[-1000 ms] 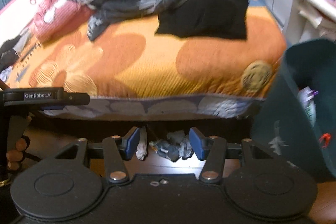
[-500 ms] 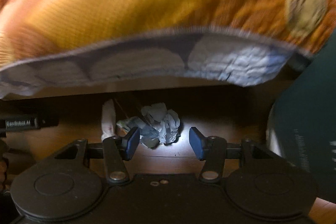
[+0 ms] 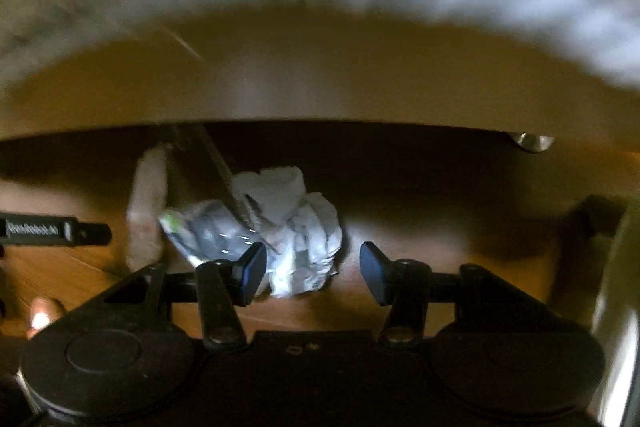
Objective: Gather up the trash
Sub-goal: 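Close left tool on white cloth strip while right tool grasps crumpled plastic bag, then carry cloth strip in left tool while right tool carries plastic bag to wastebasket, then open left tool dropping cloth while right tool drops plastic bag into wastebasket, then move both tools back under the bed toward the wrapper and clear tray, then close left tool on green-printed wrapper while right tool grasps clear plastic tray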
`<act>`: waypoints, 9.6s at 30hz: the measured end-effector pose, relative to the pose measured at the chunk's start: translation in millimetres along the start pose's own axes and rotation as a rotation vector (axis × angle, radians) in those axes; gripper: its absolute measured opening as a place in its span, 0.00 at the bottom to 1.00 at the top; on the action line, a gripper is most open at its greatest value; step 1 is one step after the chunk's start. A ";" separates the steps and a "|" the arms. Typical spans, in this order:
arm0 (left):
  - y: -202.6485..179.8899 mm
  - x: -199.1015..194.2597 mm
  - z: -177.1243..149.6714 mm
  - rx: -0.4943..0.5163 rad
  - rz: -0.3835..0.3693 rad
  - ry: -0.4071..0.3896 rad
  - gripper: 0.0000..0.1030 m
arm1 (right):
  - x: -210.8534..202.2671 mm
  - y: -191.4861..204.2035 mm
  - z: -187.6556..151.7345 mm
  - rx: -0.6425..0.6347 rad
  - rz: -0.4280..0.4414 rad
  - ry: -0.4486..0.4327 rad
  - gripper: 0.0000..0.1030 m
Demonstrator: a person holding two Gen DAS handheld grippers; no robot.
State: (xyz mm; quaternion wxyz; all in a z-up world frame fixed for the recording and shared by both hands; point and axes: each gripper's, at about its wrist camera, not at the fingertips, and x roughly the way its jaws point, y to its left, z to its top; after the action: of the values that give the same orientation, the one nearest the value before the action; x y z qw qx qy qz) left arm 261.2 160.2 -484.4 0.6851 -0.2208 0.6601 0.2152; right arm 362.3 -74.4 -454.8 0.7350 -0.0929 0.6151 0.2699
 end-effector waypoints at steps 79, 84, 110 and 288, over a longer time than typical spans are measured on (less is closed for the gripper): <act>-65.4 -380.2 -161.6 0.178 -0.368 -0.330 0.13 | -416.2 20.7 -145.9 0.129 -0.035 -0.512 0.13; -102.1 -414.4 -170.8 0.265 -0.409 -0.366 0.13 | -451.4 -6.1 -152.0 0.179 -0.043 -0.580 0.13; -357.8 -469.2 -167.5 0.676 -0.453 -0.404 0.13 | -478.5 -172.7 -150.2 0.432 -0.226 -0.608 0.13; -15.1 45.4 -17.6 -0.107 -0.104 0.159 0.05 | 50.6 93.0 -30.6 -0.419 -0.048 0.144 0.01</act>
State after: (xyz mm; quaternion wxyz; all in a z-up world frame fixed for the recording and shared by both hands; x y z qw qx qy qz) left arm 257.5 137.7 -530.0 0.6281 -0.3072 0.6875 0.1961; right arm 293.6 3.5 -491.8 0.6599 -0.2775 0.5941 0.3668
